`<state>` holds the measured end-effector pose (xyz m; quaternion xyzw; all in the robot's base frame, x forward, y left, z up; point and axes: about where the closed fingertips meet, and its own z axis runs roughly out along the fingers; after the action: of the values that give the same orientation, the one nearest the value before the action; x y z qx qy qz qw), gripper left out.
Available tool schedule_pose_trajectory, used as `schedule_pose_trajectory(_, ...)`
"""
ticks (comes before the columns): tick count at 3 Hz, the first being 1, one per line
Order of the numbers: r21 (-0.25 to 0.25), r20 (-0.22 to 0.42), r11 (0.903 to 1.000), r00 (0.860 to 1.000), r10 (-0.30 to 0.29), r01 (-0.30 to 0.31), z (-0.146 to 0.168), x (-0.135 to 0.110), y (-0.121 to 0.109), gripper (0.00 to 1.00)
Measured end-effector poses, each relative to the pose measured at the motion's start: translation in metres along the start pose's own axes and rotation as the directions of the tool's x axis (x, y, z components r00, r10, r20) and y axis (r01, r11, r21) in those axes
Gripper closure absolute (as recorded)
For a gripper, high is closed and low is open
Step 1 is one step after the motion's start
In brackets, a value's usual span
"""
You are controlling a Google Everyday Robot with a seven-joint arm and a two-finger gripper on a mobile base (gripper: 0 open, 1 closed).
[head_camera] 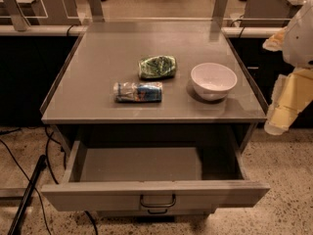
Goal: Close top drawer
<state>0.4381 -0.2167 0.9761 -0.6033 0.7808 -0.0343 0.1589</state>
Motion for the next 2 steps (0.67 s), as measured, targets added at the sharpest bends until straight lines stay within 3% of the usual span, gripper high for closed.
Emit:
schedule_pose_trajectory(1,0.0,0.0,1.0,1.0,0.0,0.0,0.0,0.0,0.0,0.0)
schedule_pose_trajectory(2,0.0,-0.001,1.0,1.0,0.001,-0.001,0.0,0.0003,0.0001,0.17)
